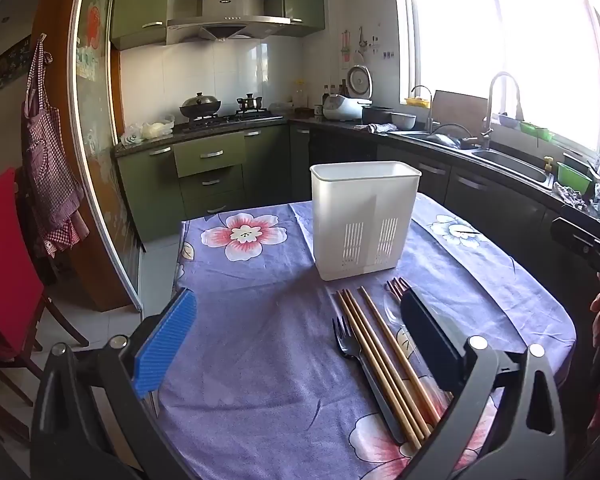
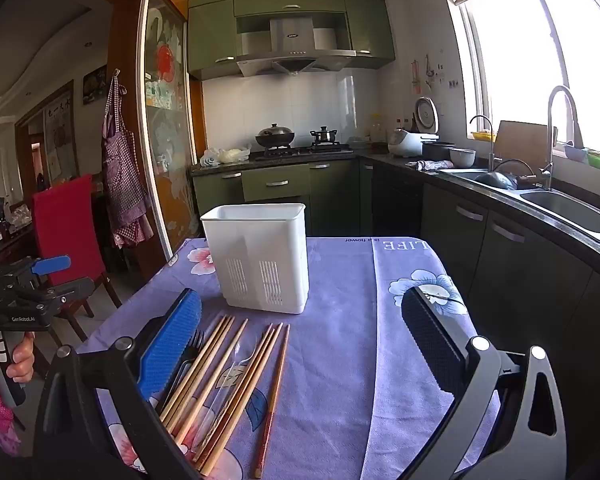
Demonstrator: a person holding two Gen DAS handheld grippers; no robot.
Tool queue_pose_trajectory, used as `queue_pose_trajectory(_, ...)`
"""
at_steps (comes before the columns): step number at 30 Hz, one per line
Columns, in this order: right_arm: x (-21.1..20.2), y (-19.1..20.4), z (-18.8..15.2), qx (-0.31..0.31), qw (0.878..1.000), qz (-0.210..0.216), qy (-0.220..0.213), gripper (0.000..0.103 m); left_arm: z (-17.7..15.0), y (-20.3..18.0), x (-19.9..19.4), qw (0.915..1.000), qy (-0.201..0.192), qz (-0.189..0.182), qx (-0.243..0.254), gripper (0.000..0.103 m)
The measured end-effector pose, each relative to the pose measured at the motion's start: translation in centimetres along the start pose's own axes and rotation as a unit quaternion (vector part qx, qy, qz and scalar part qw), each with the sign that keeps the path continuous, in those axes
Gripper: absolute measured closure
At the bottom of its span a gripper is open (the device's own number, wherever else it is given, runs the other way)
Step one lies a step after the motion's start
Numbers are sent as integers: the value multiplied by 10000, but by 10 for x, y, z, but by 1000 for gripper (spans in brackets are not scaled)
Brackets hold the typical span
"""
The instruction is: Organize utensils
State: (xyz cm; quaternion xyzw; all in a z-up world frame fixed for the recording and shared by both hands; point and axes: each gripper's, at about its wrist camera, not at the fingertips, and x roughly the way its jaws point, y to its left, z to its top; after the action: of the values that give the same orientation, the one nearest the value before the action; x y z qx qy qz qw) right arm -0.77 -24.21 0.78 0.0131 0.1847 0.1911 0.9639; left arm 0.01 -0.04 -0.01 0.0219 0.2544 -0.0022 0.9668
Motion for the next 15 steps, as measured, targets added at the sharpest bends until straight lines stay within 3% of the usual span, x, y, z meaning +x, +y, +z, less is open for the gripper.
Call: queue_pose_trajectory(15,3,7,-4,-23,10000,1,59,4,-2,5,2,10000,21,54,-6,6)
